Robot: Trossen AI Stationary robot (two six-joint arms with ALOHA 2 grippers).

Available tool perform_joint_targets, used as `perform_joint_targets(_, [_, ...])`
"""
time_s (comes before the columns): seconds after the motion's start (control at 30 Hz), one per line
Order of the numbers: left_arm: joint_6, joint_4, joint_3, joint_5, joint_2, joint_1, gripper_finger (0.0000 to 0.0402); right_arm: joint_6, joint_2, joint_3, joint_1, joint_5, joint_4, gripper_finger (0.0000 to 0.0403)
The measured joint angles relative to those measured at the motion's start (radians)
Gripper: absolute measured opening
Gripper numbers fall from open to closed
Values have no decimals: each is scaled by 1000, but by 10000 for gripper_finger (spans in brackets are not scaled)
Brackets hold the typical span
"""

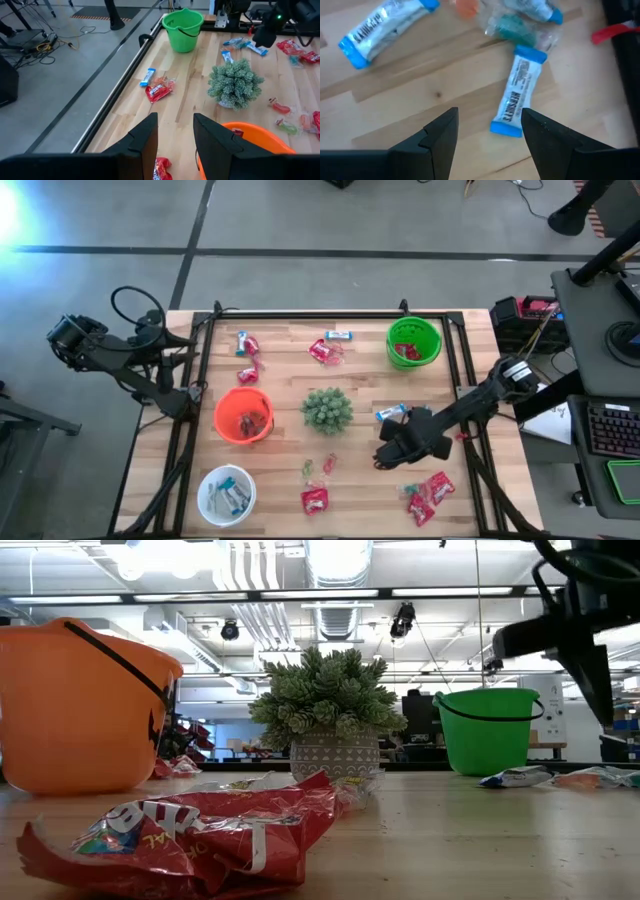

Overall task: Sort candy
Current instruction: Put the white chocolate into the white bucket

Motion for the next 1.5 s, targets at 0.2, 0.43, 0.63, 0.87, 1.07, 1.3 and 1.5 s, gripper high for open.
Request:
perform_joint_targets(0.2, [0,5,0,0,4,0,107,12,-62,-125,0,-11,117,210])
perform_joint_targets(0.43, [0,40,0,26,6,0,107,18,-131,-220,0,-61,168,210])
perform_joint_targets(0.63, [0,56,0,26,7,0,107,17,-151,-271,2,-76,212,209])
perform_joint_targets(0.87, [0,68,0,26,12,0,107,18,-149,-310,11,-89,251,209])
perform_joint_targets(1.07, [0,101,0,26,20,0,107,16,-148,-334,21,-89,259,209])
perform_joint_targets(1.3, [18,151,0,26,20,0,107,8,-148,-382,24,-78,332,208])
perform_joint_targets(1.5, [18,157,0,19,22,0,107,-11,-149,-399,24,-70,369,177])
